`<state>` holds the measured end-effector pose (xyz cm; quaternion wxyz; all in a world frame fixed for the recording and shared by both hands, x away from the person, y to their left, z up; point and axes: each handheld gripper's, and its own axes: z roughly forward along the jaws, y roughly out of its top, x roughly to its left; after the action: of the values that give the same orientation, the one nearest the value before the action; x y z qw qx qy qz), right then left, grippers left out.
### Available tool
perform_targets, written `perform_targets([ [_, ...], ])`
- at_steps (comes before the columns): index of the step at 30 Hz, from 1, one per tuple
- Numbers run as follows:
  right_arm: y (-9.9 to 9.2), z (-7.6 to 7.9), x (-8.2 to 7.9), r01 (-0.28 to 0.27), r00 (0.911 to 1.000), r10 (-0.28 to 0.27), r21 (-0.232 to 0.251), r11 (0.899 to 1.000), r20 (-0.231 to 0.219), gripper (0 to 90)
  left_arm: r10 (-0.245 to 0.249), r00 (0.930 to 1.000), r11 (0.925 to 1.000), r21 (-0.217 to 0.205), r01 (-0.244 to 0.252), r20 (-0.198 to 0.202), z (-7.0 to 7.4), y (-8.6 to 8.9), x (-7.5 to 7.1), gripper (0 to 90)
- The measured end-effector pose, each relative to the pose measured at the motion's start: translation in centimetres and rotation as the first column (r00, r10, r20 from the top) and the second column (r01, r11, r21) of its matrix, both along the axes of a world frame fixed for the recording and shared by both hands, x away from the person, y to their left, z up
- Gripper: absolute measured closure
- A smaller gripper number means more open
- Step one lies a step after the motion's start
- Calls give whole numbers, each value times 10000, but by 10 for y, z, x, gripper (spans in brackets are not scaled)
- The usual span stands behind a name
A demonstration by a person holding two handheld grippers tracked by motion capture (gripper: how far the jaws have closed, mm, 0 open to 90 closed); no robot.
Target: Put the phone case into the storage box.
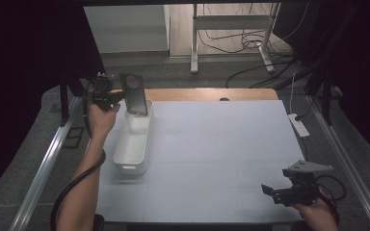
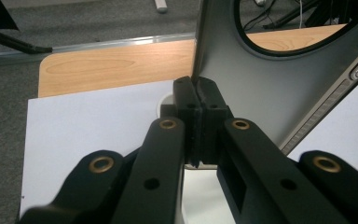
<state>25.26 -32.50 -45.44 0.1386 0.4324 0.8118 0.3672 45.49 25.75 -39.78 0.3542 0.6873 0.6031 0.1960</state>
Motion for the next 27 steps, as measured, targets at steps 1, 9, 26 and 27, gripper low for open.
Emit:
perform_targets([
  [1, 0, 0, 0, 3, 10000, -3, 2, 10000, -11, 2, 0, 10000, 10000, 0, 0, 0, 0, 0, 0, 889],
  [9, 0, 0, 0, -25, 10000, 25, -5, 10000, -8, 3, 50, 10000, 10000, -13, -50, -73, -6, 0, 5, 889],
  [26, 0, -1, 1, -50, 9999, 50, -26, 10000, -107, 5, 160, 9996, 9999, 44, -159, -252, -20, -2, 13, 889],
  [27, 0, -1, 1, -45, 9999, 45, -13, 10000, -101, 5, 123, 9996, 9999, 74, -121, -254, -21, -2, 13, 889],
])
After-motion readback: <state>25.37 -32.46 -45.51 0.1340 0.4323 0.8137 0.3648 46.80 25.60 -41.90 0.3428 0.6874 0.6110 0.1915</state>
